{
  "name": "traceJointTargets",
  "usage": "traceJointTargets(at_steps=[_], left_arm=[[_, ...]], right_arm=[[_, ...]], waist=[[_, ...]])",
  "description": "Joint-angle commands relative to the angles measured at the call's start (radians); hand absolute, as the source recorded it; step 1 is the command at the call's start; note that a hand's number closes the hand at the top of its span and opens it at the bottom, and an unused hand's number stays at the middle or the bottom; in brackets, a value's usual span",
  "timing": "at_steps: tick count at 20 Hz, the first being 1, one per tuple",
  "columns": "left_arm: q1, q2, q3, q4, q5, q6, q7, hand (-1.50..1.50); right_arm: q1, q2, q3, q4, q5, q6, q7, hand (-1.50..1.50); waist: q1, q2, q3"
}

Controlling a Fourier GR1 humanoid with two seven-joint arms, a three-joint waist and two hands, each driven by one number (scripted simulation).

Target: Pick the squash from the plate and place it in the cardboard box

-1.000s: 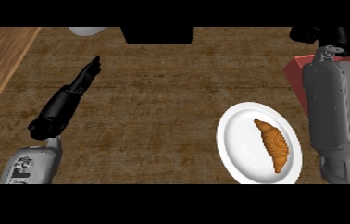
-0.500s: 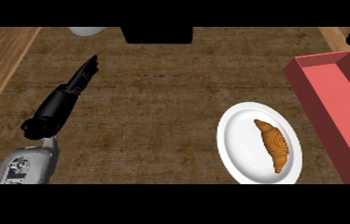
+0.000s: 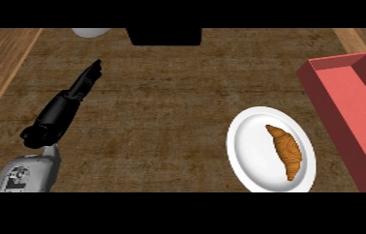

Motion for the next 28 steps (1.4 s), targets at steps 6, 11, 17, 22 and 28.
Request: traceJointTargets(at_steps=[6, 11, 17, 22, 28], left_arm=[[0.029, -0.044, -0.039, -0.047, -0.026, 0.023, 0.006, 0.0], [-0.026, -0.021, -0.003, -0.022, -0.008, 0.008, 0.052, 0.0], [-0.018, -0.009, 0.009, -0.001, -0.012, 0.01, 0.024, 0.0], [0.001, -0.01, 0.016, 0.002, 0.0, 0.003, 0.011, 0.0], [0.018, -0.042, -0.021, -0.052, -0.02, 0.017, 0.042, 0.0]], right_arm=[[0.03, -0.115, -0.021, 0.205, -0.085, 0.196, -0.154, -1.5], [0.081, -0.131, -0.049, 0.177, -0.172, 0.166, -0.351, -1.5], [-0.044, -0.002, -0.338, 0.093, -0.451, -0.044, -0.393, -1.5], [-0.022, -0.047, -0.554, 0.134, -0.632, -0.074, -0.398, -1.5], [0.067, -0.107, -0.628, 0.23, -0.711, -0.165, -0.524, -1.5]], waist=[[0.007, 0.0, 0.0], [-0.002, -0.001, 0.0], [-0.021, -0.009, 0.004], [-0.021, -0.004, 0.002], [0.003, 0.001, 0.001]])
